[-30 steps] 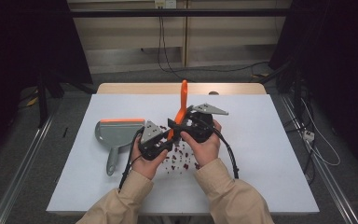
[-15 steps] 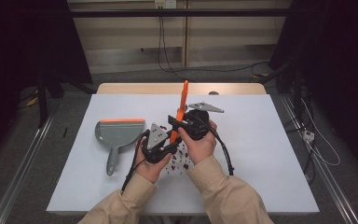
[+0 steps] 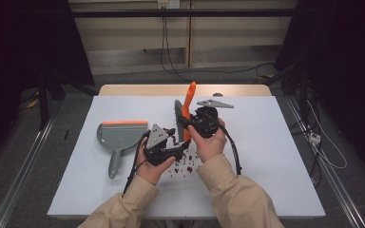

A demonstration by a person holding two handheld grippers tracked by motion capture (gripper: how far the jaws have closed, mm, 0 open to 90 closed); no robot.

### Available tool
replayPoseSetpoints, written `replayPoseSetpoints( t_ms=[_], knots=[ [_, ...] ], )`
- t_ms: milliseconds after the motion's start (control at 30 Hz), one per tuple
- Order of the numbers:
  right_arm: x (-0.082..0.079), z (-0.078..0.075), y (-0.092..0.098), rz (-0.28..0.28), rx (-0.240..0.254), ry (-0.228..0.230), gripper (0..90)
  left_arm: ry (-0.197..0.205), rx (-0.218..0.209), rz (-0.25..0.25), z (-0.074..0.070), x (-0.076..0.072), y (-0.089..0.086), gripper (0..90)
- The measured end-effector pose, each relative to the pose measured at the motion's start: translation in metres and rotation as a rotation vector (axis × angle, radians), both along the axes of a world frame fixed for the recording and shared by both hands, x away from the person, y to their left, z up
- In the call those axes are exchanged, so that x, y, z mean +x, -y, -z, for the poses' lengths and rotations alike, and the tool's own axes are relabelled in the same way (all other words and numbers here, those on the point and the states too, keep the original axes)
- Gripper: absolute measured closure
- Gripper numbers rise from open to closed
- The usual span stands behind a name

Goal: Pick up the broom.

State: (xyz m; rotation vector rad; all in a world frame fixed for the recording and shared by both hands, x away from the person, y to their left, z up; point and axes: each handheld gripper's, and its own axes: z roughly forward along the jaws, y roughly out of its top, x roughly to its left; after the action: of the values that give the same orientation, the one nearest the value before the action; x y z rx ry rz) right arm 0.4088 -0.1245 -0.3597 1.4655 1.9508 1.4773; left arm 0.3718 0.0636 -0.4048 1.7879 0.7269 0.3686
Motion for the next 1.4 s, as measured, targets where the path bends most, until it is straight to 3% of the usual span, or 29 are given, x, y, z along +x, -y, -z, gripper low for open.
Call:
replayPoseSetpoints(
  t_ms=[67, 300, 433, 700, 1067, 1400],
  knots=[
    [0.000, -0.002, 0.009, -0.011, 0.007, 0.005, 69.9, -0.013, -0.001, 0.023, -0.002, 0.001, -0.005, 26.6],
    [-0.005, -0.008, 0.040, -0.023, -0.064, 0.004, 69.9, -0.024, -0.027, 0.036, -0.010, 0.003, -0.022, 18.5],
    [-0.007, -0.008, 0.056, -0.027, -0.077, -0.001, 69.9, -0.028, -0.043, 0.059, -0.014, 0.004, -0.033, 13.7],
    [-0.012, -0.009, 0.077, -0.042, -0.135, -0.012, 69.9, -0.040, -0.044, 0.096, -0.017, 0.006, -0.056, 7.1],
    [-0.012, 0.000, 0.103, -0.028, -0.194, -0.059, 69.9, -0.039, -0.045, 0.076, -0.013, 0.006, -0.097, 4.6],
    [-0.014, 0.004, 0.130, 0.009, -0.242, -0.122, 69.9, -0.043, -0.039, 0.049, -0.010, 0.005, -0.119, 4.6]
  ],
)
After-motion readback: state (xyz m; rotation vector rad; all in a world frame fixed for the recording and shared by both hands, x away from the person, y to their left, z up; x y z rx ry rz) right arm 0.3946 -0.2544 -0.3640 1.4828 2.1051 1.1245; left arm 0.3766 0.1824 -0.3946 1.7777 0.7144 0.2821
